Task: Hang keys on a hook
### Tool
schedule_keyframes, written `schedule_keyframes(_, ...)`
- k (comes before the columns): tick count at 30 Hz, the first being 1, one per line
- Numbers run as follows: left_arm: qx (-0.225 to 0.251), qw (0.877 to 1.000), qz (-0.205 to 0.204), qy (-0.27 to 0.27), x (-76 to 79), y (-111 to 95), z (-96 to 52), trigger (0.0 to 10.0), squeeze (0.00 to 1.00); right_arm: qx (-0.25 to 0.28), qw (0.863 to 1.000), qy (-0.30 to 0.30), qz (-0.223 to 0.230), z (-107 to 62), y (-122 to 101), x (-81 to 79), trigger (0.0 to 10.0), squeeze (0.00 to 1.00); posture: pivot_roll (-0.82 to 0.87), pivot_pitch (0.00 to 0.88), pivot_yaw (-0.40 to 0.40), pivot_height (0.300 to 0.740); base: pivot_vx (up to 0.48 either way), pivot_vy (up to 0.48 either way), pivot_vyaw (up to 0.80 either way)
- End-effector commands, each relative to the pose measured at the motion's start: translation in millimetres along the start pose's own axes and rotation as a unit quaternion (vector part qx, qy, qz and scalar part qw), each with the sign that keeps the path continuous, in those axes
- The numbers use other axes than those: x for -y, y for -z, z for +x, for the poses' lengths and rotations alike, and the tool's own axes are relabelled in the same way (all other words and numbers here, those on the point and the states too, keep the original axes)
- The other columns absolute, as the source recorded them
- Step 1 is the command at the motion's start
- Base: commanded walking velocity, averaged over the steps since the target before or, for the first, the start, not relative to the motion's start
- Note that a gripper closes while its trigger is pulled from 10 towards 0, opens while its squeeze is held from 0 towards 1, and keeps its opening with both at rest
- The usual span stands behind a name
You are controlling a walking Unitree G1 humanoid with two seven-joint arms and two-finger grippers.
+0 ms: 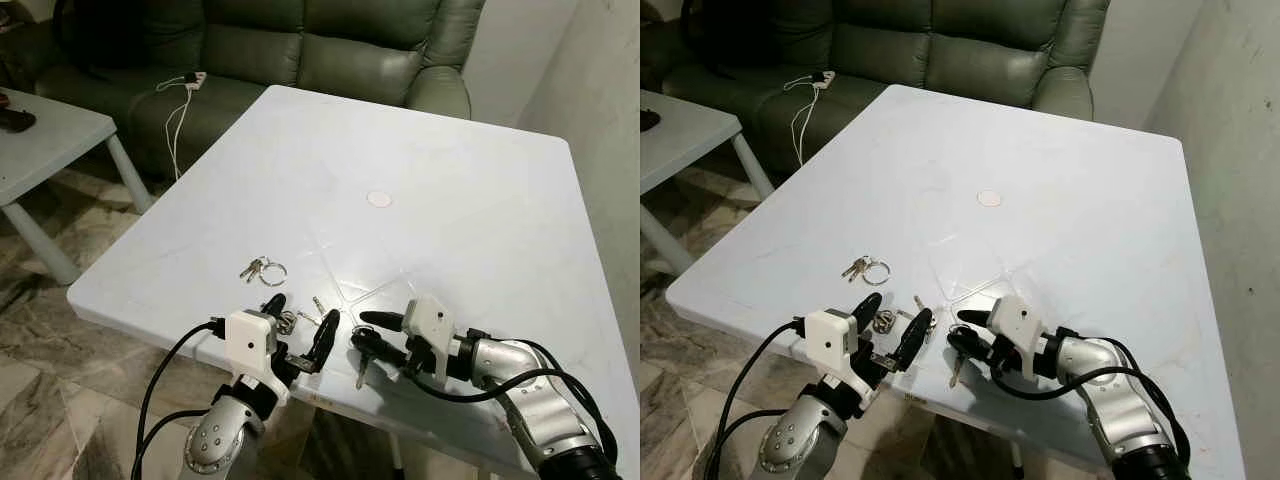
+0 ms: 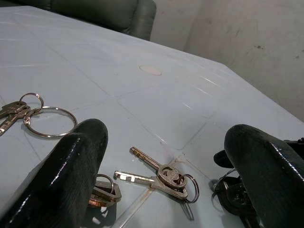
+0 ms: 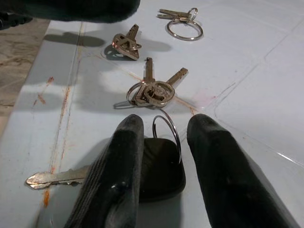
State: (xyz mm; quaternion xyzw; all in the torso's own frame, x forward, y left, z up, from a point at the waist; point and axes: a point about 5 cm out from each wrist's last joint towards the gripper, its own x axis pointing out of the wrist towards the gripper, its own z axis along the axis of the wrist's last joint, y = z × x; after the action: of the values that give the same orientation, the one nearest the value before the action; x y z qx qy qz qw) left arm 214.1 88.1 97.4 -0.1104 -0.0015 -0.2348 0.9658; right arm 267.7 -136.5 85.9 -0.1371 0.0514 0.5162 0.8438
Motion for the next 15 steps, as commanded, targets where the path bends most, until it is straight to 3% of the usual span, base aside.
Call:
schedule_keyframes(1, 0.002, 1.000, -0.005, 0.003, 3.8, -1.6, -0.5, 10.0, 0.00, -0.006, 1.000, 0.004, -0.005, -2.3, -0.6, 4.4, 0.0, 0.00, 0.01, 0.083, -0.083, 0.740, 0.000, 0.000, 0.00)
schedule_keyframes(15, 0.001, 1.000, -0.006, 0.005, 4.7, -0.8, -1.2, 10.0, 0.00, 0.003, 1.000, 0.011, 0.002, -4.0, -0.4, 7.9, 0.0, 0.00, 0.01, 0.072, -0.083, 0.740, 0.000, 0.000, 0.00)
